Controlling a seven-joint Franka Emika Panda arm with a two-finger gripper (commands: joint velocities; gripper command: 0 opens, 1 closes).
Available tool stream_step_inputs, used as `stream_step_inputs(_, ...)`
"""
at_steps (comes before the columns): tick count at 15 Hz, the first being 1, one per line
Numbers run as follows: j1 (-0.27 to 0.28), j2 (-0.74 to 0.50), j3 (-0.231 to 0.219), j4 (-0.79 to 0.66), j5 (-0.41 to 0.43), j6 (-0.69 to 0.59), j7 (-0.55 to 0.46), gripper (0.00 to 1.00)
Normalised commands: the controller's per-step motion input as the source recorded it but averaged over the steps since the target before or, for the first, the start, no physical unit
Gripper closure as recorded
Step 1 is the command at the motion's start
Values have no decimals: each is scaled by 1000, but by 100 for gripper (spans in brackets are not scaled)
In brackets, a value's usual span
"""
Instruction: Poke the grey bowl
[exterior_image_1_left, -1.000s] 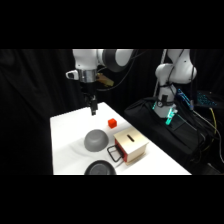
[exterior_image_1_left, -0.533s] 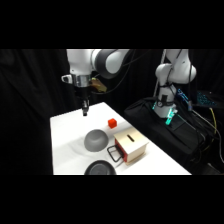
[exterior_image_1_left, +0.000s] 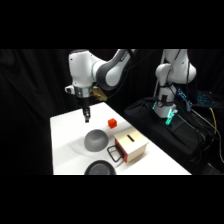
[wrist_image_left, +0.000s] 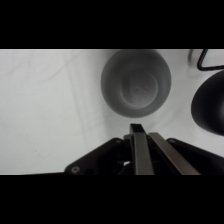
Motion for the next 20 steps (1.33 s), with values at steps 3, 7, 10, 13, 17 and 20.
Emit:
stream_step_inputs(3, 35, 111, -33, -81, -15, 292, 2, 100)
stream_step_inputs(7, -1, 112, 6, -83, 87, 259, -57, 100)
stream_step_inputs(10, -2, 84, 19, -84, 91, 299, -94, 100)
stream_step_inputs(13, 10, 82, -8, -58, 54, 320, -87, 100)
stream_step_inputs(17, 5, 49, -11, -34, 68, 253, -84, 100)
stream_step_inputs(20, 3, -21, 13, -32, 105, 130, -87, 100)
